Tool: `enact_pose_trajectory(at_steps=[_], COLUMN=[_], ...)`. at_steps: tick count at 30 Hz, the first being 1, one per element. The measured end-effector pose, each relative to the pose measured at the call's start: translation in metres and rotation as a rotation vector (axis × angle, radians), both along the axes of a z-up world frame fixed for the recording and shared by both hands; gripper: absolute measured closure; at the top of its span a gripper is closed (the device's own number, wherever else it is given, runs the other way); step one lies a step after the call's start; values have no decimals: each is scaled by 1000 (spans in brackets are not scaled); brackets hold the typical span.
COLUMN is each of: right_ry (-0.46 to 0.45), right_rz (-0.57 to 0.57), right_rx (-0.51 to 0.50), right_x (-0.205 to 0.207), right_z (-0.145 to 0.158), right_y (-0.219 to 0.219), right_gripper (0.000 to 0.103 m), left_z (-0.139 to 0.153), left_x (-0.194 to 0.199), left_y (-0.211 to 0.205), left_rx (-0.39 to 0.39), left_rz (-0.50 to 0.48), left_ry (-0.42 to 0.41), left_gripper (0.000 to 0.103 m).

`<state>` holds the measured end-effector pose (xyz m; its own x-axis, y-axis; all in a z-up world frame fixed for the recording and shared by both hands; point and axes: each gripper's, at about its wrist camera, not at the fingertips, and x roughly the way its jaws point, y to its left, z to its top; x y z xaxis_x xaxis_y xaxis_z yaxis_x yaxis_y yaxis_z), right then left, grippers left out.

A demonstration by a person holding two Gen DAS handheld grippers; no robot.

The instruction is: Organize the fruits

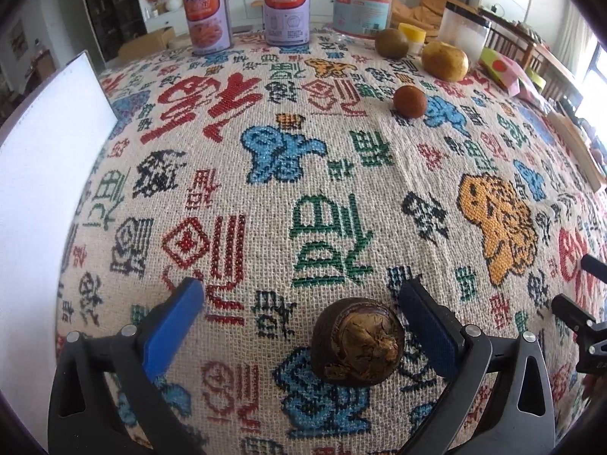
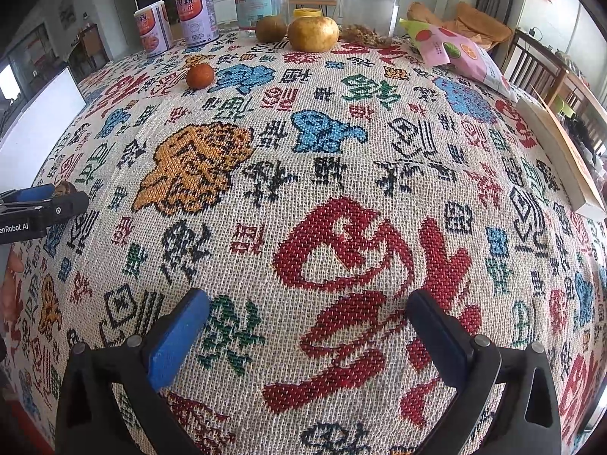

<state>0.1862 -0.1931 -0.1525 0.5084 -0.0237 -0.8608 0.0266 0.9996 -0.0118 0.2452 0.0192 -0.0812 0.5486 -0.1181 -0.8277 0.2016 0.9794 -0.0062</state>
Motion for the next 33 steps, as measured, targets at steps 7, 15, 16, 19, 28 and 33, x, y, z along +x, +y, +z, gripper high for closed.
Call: enact_pose_trajectory(at_steps=[7, 15, 16, 19, 28, 33], right_ry=[-122, -121, -121, -121, -121, -121], right_rz=[33, 33, 33, 33, 33, 33], right_rx=[-4, -2, -2, -2, -2, -2], right_x=[-1, -1, -1, -1, -1, -1], right_z=[-3, -3, -3, -3, -3, -3], right_y=[1, 1, 1, 1, 1, 1], right_gripper=[0, 0, 0, 0, 0, 0], left_z=[-3, -1, -1, -1, -1, -2], left_x=[-1, -2, -2, -2, -2, -2], left_y=[2, 1, 1, 1, 1, 1], left_rx=[-7, -7, -7, -7, -7, -7], left_rz=[-2, -2, -2, -2, -2, -2], left_ry=[-36, -37, -37, -37, -37, -37], left_gripper=[0, 0, 0, 0, 0, 0])
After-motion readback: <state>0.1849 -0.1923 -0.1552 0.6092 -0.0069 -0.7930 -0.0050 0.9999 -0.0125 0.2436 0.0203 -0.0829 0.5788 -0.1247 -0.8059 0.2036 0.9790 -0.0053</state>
